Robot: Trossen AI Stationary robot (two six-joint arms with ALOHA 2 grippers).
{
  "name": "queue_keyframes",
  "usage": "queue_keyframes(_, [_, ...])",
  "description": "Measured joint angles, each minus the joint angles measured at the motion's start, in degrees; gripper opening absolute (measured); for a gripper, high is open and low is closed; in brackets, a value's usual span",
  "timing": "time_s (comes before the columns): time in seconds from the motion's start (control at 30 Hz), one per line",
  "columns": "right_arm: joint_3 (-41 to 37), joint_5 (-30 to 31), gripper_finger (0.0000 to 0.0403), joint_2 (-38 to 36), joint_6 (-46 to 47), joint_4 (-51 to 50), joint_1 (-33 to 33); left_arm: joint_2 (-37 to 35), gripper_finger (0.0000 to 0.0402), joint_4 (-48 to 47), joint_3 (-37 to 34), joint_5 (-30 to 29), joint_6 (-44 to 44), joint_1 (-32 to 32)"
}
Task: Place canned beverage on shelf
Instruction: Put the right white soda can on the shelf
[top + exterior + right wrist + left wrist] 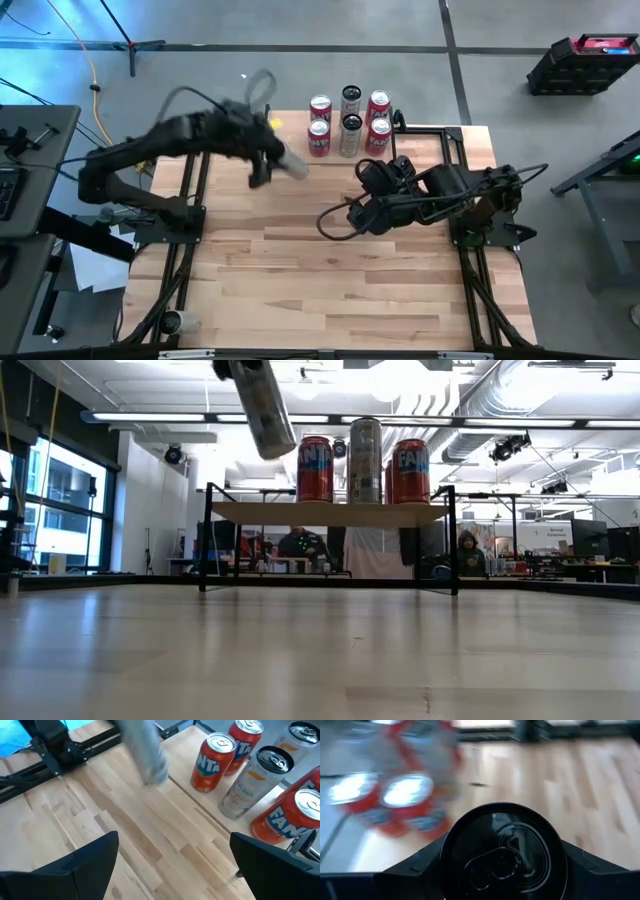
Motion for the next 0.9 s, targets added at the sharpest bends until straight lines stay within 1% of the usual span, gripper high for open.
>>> queue_keyframes(0.1, [0.0,0.1,0.0369,0.0,0.7,0.0,-0.9,-0.3,0.0242,-4.4,5.3,-1.0,-1.0,4.7])
queue_keyframes(0.17, [0.0,0.1,0.0369,0.0,0.9,0.0,-1.9,1.0,0.0242,-8.7,9.9,-0.9,0.6,7.8])
queue_keyframes(0.27, [0.0,0.2,0.0369,0.0,1.0,0.0,-3.3,4.8,0.0241,-13.9,16.6,-0.8,4.1,12.1])
queue_keyframes(0.33, [0.0,0.2,0.0369,0.0,1.1,0.0,-4.2,7.5,0.0241,-15.6,20.3,-0.8,6.3,14.5])
queue_keyframes(0.43, [0.0,0.2,0.0369,0.0,2.3,0.0,-5.4,11.3,0.0241,-17.5,23.8,-0.8,9.2,17.7])
queue_keyframes(0.57, [0.0,0.3,0.0369,0.0,4.7,0.0,-6.0,16.2,0.0241,-18.1,25.0,-0.4,11.9,21.3])
queue_keyframes(0.7, [0.0,0.3,0.0369,0.0,4.9,0.0,-6.0,19.8,0.0241,-17.8,25.1,4.0,15.5,24.6])
queue_keyframes(0.77, [0.0,0.3,0.0369,0.0,3.5,0.0,-6.0,21.6,0.0241,-17.9,25.1,5.6,17.0,25.8])
queue_keyframes(0.9, [0.0,-0.7,0.0369,0.0,-0.4,0.0,-6.5,24.0,0.0241,-15.7,25.1,5.9,18.8,27.7])
